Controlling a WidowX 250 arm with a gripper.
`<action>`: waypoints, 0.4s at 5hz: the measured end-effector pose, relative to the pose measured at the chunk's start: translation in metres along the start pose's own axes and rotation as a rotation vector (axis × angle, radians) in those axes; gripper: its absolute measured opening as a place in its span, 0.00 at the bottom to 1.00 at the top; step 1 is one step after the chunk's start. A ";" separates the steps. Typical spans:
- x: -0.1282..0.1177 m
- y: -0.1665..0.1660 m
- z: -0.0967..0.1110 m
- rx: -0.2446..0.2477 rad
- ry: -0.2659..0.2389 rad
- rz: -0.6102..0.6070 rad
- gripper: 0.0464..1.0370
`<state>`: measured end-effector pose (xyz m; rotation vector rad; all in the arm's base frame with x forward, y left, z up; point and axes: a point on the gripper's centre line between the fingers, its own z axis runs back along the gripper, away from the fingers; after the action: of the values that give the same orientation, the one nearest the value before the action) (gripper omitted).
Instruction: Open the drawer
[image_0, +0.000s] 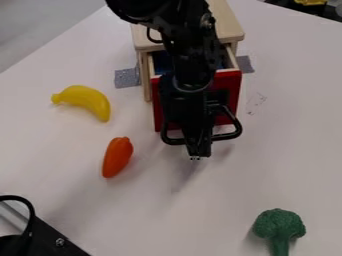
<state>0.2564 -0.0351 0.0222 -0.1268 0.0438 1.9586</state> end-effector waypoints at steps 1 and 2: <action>-0.009 0.010 -0.001 0.024 -0.006 -0.087 0.53; -0.012 0.009 0.007 0.007 0.010 -0.092 0.84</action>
<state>0.2522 -0.0487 0.0303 -0.1314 0.0506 1.8660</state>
